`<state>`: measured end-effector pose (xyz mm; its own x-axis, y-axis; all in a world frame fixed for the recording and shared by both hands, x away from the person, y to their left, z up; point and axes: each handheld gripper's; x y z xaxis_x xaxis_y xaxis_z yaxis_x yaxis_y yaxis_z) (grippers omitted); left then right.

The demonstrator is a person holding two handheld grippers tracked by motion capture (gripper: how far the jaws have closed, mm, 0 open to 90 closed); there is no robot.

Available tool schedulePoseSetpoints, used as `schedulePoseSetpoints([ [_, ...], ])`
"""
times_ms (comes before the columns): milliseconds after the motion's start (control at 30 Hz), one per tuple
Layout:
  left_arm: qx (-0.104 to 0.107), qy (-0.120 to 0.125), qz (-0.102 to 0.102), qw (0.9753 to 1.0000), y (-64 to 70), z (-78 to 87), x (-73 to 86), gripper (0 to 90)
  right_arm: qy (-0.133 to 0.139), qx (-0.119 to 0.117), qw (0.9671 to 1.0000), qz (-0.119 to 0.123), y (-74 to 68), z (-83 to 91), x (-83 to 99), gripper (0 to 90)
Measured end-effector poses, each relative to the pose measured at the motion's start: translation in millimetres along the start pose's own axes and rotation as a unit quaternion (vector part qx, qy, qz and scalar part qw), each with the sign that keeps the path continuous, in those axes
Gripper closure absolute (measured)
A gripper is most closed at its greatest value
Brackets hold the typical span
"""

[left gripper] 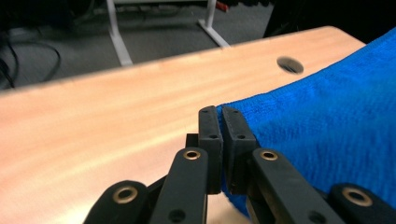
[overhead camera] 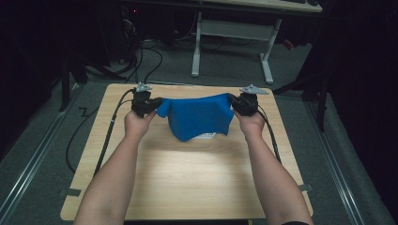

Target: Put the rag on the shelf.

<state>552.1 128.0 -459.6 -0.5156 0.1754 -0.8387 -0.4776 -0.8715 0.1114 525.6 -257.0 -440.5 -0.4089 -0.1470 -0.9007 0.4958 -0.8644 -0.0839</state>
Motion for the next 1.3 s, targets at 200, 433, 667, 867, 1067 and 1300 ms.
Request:
schedulePoseSetpoints([
  [200,0.023,-0.011,0.012,0.9996,6.6,-7.8,24.6,87.6,-0.011,-0.010,0.9998,-0.011,-5.7,0.2,24.5,89.1],
  [433,0.034,-0.030,0.003,0.9990,14.4,-15.3,34.0,87.5,-0.028,-0.017,0.9995,-0.005,-16.1,-6.7,38.7,89.1],
  [667,0.040,-0.041,0.004,0.9984,20.9,-22.1,39.1,87.3,-0.034,-0.017,0.9992,-0.015,-17.7,-12.9,51.9,89.0],
  [867,0.046,-0.039,-0.006,0.9982,25.9,-18.3,38.1,77.1,-0.030,-0.026,0.9989,-0.023,-17.4,-13.2,53.5,81.5],
  [1067,0.023,-0.016,0.009,0.9996,19.3,-2.4,36.3,67.4,-0.018,-0.013,0.9994,-0.028,-13.3,-5.3,45.8,67.1],
  [1300,-0.010,0.000,0.018,0.9998,6.8,16.9,33.3,61.0,-0.002,0.001,0.9999,-0.012,-8.7,4.8,36.1,52.2],
])
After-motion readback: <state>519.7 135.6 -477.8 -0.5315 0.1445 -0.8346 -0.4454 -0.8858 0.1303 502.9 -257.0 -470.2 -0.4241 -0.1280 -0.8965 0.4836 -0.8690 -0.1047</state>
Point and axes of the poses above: each handheld gripper's, and its own axes: z roughly backward along the jaws, x roughly out of its underside, y roughly to its right, and after that the axes turned 6 degrees about -x, right-handed
